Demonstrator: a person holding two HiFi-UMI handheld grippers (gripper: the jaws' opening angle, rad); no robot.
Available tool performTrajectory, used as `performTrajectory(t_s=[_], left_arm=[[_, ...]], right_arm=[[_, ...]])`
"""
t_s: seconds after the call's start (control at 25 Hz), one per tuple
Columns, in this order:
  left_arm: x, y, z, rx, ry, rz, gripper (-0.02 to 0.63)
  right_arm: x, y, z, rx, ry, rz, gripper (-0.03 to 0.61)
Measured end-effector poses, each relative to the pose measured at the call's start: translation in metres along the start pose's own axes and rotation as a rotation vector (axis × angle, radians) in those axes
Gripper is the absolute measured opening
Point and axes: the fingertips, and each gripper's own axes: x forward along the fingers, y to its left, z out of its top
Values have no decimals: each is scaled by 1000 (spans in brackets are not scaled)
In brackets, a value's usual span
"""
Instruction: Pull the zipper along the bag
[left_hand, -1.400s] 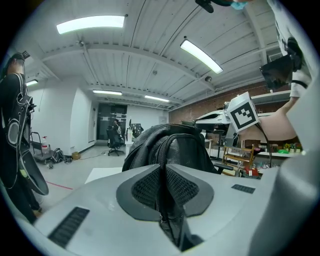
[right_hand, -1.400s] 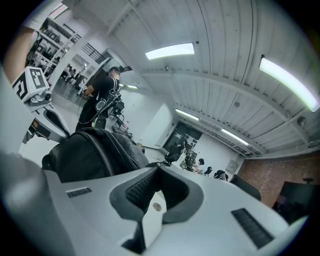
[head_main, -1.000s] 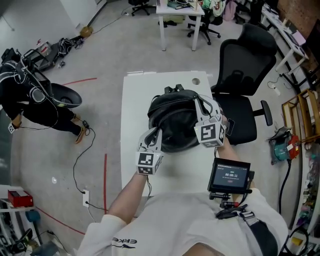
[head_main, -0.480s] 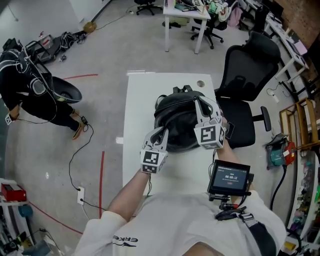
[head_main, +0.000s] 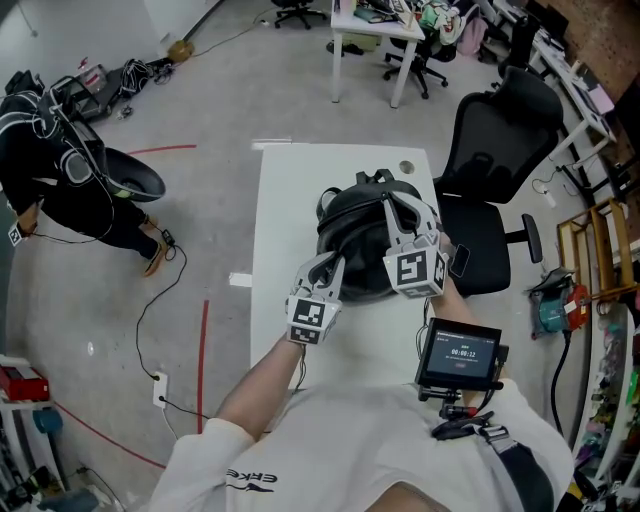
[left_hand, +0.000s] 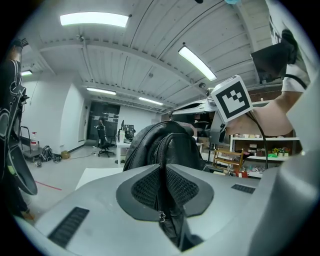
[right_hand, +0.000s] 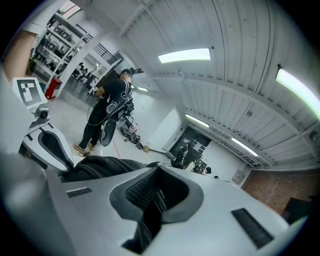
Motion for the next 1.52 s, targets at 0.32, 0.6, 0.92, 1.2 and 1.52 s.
performTrajectory(t_s=[0.32,0.6,0.92,1.2,1.52], left_arm=[[-4,0,0,0,-5,-23,34],[-7,0,1,-15,-10,-41,34],[-8,6,-1,-35,-21,-51,34],[-10,11,-4,-54,-29,-61,34],[-11,12,-9,-67,-24,-73,34]], right_arm=[[6,21,17,-34,2,36,17],[11,38,30,-71,10,70,17],[22,57,38,-121,38,106,17],[32,79,44,-175,69,148,17],[39,99,47,-214,95,188,17]])
